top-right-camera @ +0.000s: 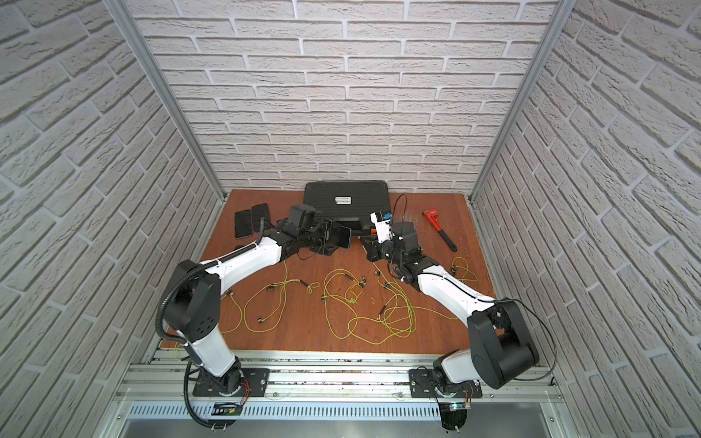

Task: Plug wired earphones into phones
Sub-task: Insert the wired earphone into the phone.

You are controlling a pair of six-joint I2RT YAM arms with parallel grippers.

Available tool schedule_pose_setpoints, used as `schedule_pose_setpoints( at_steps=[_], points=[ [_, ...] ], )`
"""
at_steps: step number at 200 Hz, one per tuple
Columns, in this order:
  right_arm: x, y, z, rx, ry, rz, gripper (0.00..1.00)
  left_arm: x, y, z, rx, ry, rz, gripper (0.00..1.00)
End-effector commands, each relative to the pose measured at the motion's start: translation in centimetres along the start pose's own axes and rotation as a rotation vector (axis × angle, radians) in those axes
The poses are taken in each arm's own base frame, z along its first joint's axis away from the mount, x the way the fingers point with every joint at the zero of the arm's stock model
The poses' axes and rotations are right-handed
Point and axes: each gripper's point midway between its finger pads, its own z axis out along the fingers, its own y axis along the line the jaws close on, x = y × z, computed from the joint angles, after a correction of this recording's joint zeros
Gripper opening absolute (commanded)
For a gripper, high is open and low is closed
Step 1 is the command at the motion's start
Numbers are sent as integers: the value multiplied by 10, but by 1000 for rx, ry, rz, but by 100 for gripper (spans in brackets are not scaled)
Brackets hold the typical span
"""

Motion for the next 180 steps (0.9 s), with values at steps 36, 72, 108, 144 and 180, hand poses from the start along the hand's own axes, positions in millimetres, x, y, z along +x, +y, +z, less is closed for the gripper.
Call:
schedule_pose_setpoints(
  at_steps=[36, 72, 108, 144, 180],
  points=[
    [-16, 11, 13, -22, -59, -23, 6, 18, -29, -14, 116, 47, 14, 19],
    [-15, 14, 20, -33, -51, -24, 6, 18, -28, -13, 118, 46, 16, 19],
    [-17, 16, 21, -35, -65, -26, 6, 16, -24, -10, 113, 44, 13, 19],
    [-15, 15, 24, -27, -52, -24, 6, 16, -25, -7, 118, 48, 15, 19],
    [-11, 12, 25, -14, -40, -23, 6, 16, -27, -9, 127, 45, 17, 18]
  ],
)
